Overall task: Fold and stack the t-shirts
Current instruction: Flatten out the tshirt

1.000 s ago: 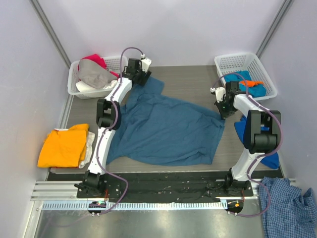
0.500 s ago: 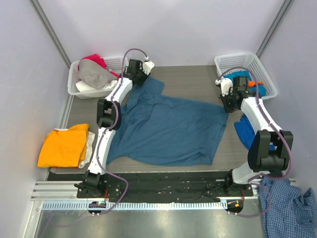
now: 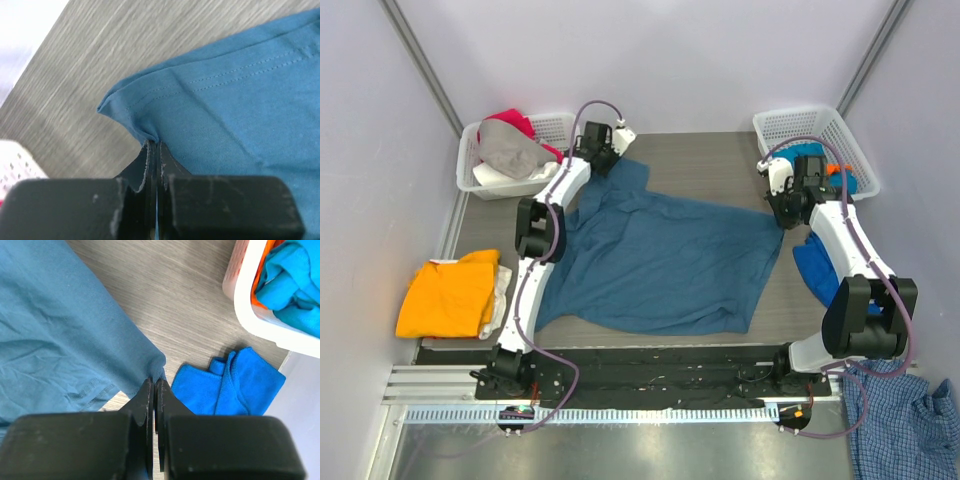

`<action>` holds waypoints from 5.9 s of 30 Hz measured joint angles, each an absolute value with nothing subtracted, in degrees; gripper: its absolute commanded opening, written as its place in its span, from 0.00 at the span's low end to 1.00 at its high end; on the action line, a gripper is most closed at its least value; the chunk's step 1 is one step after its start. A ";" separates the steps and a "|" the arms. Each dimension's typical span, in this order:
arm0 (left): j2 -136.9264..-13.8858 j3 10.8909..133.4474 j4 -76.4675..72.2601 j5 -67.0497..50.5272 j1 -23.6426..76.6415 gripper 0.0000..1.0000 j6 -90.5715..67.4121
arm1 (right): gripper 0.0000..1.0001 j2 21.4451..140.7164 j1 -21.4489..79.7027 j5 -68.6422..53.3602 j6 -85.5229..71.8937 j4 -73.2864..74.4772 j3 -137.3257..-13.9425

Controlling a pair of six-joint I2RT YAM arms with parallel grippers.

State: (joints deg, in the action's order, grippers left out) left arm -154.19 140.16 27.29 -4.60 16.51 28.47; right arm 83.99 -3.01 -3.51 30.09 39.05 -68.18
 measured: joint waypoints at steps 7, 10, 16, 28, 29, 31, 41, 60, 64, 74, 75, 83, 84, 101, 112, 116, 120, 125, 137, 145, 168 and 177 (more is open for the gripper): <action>-148.62 137.36 29.50 0.23 17.30 0.00 27.73 | 0.01 84.03 -3.01 -1.87 30.00 38.52 -67.83; -144.31 136.42 29.89 2.02 17.58 0.00 27.22 | 0.01 85.08 -3.01 -1.58 29.58 38.68 -69.34; -133.47 135.39 29.87 5.96 17.76 0.00 26.37 | 0.01 90.56 -2.98 -1.34 28.29 39.09 -79.29; -115.31 133.84 34.61 13.15 18.11 0.00 25.19 | 0.01 98.91 -2.85 3.46 26.81 46.46 -112.22; -113.47 133.84 35.99 13.13 18.11 0.00 24.67 | 0.01 98.39 -2.83 3.20 26.83 47.42 -113.86; -109.01 133.19 38.74 12.88 18.33 0.00 24.03 | 0.01 96.27 -2.83 2.28 27.11 49.30 -114.56; -72.99 118.52 45.80 11.27 22.72 0.00 22.63 | 0.01 65.01 -2.72 1.69 34.94 58.98 -97.86; -80.42 117.01 29.08 17.98 19.55 0.00 25.39 | 0.01 69.93 -2.57 8.88 32.01 45.21 -101.23; -105.73 142.10 26.39 21.19 17.19 0.00 26.09 | 0.01 83.15 -2.39 11.29 30.09 41.23 -106.94; -110.13 135.70 22.41 23.97 16.97 0.00 29.43 | 0.01 95.44 -2.35 13.98 29.34 43.75 -128.33; -107.33 134.82 22.50 23.66 17.04 0.00 28.91 | 0.01 93.93 -2.35 13.96 29.34 43.90 -128.70; -83.96 132.92 21.04 19.73 17.39 0.00 25.34 | 0.01 79.05 -1.98 12.12 29.34 44.62 -123.02; -80.86 131.74 20.95 19.05 17.41 0.00 24.64 | 0.01 76.58 -1.87 11.40 29.34 44.73 -121.51; -59.05 113.60 27.35 13.13 17.10 0.00 18.94 | 0.01 56.12 -2.13 8.03 27.20 52.12 -114.91; -92.51 138.28 16.34 20.23 15.99 0.00 23.11 | 0.01 75.85 -2.11 12.32 25.91 41.47 -119.68; -110.61 150.32 11.29 22.46 15.35 0.00 27.40 | 0.01 90.26 -2.13 14.46 25.63 39.55 -129.12; -116.55 146.50 9.15 23.40 15.18 0.00 29.30 | 0.01 101.75 -2.17 16.45 25.54 39.66 -140.27; -113.60 141.62 8.14 23.05 15.20 0.00 28.86 | 0.01 100.99 -2.15 16.78 25.52 40.29 -140.84; -78.52 114.15 3.64 18.00 15.25 0.00 23.66 | 0.01 68.42 -2.11 11.14 24.82 33.80 -104.27; -65.39 82.89 14.46 5.43 16.08 0.00 18.37 | 0.01 55.68 -2.81 6.55 27.62 39.59 -75.70; -53.28 55.33 58.19 -15.66 24.71 0.08 34.61 | 0.07 48.90 -3.07 -2.66 46.35 62.50 -47.99; -53.10 50.98 64.23 -14.94 24.99 0.23 35.53 | 0.32 47.05 -3.11 -2.52 48.88 66.43 -46.28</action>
State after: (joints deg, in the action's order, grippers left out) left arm -53.10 50.98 64.23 -14.94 24.99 35.53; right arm 47.05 -3.11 -2.52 48.88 66.43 -46.28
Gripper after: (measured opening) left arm 0.184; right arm 0.233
